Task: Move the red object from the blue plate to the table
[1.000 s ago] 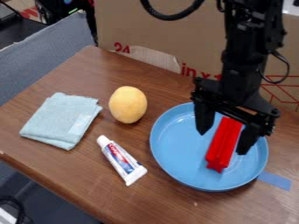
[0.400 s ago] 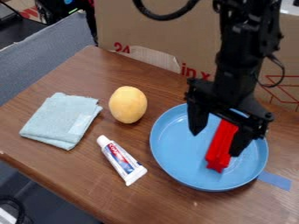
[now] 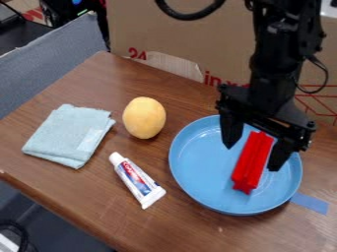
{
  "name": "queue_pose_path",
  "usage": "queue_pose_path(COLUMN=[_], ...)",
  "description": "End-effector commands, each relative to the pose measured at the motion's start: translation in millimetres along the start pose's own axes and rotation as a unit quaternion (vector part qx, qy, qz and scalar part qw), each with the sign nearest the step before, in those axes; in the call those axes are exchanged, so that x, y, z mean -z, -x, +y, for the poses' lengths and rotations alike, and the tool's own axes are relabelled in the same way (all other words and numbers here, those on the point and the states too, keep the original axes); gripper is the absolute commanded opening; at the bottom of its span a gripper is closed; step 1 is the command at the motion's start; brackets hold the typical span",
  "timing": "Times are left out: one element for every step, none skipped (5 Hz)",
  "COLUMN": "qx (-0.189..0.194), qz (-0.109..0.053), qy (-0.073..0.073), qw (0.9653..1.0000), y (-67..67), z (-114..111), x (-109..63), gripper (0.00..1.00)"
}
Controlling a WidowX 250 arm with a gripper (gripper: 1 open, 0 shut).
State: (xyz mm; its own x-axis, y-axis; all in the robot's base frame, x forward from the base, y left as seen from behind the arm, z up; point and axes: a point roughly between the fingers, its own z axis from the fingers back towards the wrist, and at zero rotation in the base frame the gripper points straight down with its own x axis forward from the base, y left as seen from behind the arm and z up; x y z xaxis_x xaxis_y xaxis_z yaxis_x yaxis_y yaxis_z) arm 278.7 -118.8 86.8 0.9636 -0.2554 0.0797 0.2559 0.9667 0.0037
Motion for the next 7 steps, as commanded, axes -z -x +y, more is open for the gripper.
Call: queue_pose_path(qx=[-0.006,-0.010,-0.013,-0.014,-0.011,-0.013,-0.013], qz=[-0.022,-0.022,-0.025,-0.028,-0.022,-0.021,-0.021], qy=[0.004,0.003,0.013,0.012,0.024,0.020,0.017], qw=[0.9997,0.9997,0.9995,0.9994,0.9994,0.9995,0.9996], y=[-13.2,-2.1,6.1,0.5,7.8,21.7,18.8], z=[-1,14,12,11,12,7,7], x=[-0.6,-3.6,-15.9,-19.3,-19.9,-15.7,-9.2], gripper=[1.00,1.00,1.00,1.00,1.00,1.00,1.00])
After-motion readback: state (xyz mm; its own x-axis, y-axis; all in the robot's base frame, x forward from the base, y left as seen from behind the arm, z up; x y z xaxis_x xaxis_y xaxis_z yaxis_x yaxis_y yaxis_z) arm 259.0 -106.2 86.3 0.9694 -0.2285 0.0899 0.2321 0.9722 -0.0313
